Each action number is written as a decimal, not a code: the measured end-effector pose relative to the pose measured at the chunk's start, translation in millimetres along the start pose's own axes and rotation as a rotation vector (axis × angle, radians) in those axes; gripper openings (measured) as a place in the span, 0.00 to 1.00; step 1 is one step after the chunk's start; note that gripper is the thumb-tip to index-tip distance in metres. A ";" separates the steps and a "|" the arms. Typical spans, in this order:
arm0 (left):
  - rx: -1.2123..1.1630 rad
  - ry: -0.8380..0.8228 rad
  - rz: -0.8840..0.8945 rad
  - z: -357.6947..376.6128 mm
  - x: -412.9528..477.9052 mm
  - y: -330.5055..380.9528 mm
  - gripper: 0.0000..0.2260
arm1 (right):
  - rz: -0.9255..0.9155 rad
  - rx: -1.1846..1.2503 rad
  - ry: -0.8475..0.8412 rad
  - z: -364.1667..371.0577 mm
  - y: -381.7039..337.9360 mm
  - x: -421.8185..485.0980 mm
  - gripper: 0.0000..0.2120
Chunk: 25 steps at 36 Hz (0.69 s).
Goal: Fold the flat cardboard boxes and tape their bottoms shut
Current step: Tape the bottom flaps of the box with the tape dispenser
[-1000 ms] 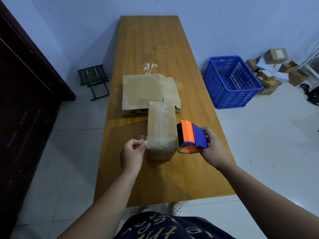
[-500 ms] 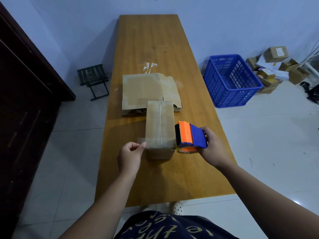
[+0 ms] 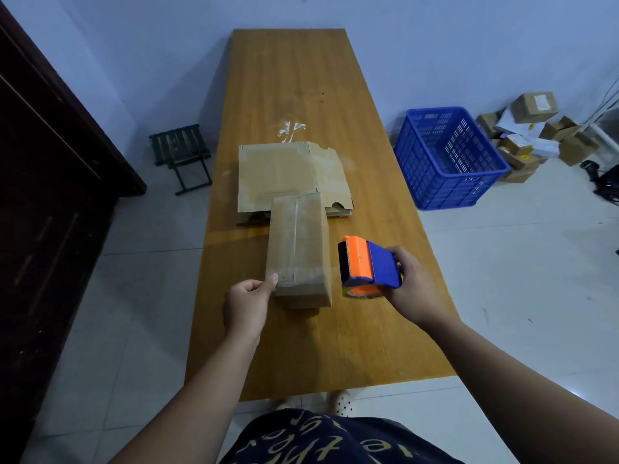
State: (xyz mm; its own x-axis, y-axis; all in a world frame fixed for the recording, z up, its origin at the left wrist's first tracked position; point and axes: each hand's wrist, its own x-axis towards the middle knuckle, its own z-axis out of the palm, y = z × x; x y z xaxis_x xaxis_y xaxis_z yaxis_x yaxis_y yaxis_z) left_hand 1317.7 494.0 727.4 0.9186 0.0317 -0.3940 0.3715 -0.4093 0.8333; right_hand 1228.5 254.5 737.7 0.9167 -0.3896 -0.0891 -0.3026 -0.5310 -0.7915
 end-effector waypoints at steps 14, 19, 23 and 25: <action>-0.168 0.020 0.064 0.8 3.0 -4.0 0.02 | -0.004 0.018 -0.007 3.1 -6.6 -1.0 0.19; -0.167 0.039 0.043 -2.4 4.4 -6.4 0.07 | -0.006 0.013 -0.019 4.9 -9.4 -0.1 0.20; -0.145 0.059 0.023 -5.0 7.1 -7.6 0.07 | -0.012 0.005 -0.021 7.7 -13.1 0.3 0.19; -0.134 0.067 0.012 -5.8 9.4 -8.0 0.08 | -0.018 -0.001 -0.020 8.8 -14.2 0.4 0.19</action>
State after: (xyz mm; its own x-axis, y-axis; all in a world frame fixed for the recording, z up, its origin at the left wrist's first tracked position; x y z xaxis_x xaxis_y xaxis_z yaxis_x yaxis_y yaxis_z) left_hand 1324.1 502.8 719.2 0.9283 0.0902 -0.3608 0.3712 -0.2846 0.8838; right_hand 1235.4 268.5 743.6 0.9268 -0.3653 -0.0870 -0.2865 -0.5381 -0.7927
